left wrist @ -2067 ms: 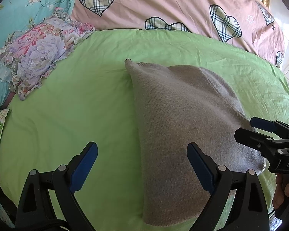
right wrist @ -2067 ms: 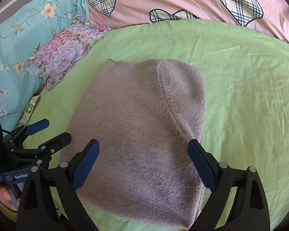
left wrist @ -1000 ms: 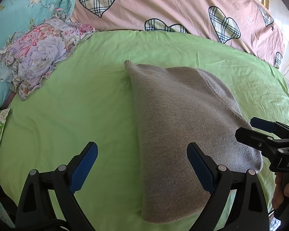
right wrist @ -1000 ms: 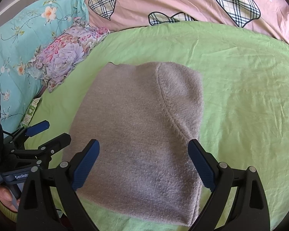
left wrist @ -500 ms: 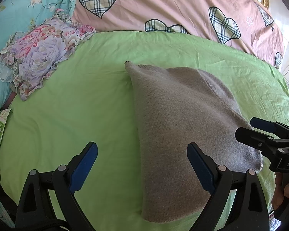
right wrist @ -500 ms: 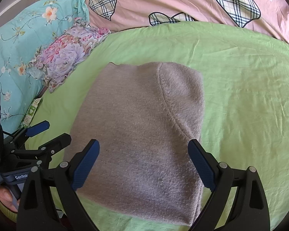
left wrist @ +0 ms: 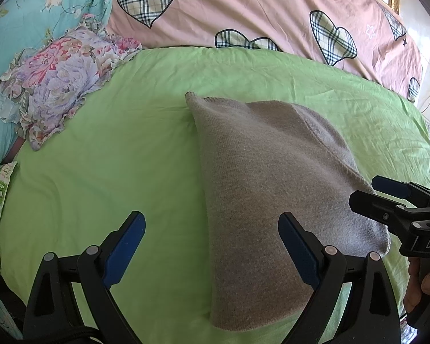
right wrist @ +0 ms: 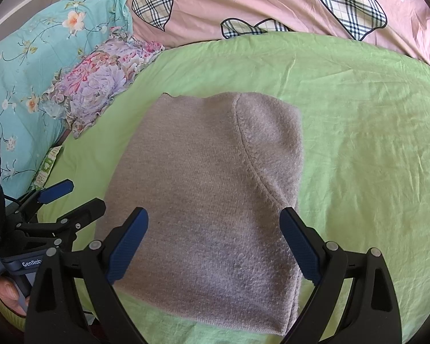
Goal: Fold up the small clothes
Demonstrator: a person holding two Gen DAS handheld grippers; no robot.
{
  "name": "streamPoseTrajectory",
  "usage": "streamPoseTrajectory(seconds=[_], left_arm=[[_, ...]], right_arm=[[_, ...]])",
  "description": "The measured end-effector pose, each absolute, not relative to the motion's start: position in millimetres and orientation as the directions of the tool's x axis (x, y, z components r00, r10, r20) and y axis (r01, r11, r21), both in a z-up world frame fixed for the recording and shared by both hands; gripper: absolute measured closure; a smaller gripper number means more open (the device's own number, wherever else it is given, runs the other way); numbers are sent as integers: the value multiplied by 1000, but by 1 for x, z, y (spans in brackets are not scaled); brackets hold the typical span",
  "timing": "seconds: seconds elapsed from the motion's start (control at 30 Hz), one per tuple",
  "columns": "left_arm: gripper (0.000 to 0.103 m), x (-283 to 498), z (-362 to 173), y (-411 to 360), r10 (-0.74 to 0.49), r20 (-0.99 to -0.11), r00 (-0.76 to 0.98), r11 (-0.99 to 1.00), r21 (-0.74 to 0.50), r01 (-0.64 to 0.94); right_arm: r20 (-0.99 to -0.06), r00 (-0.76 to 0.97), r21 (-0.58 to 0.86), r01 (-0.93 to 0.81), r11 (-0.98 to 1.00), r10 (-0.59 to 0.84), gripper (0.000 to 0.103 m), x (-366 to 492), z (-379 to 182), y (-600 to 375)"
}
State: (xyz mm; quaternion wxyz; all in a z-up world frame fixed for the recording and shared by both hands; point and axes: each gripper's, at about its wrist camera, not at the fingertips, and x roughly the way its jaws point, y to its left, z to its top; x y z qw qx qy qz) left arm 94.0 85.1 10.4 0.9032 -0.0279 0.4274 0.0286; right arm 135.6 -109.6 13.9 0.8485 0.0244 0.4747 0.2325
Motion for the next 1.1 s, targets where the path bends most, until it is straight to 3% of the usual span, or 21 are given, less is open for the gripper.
streamPoseTrajectory(seconds=[1.1], left_arm=[[9, 95, 11, 81, 26, -775, 631, 997, -23, -69]], right_arm=[[-794, 443, 262, -370, 891, 417, 10, 135, 14, -110]])
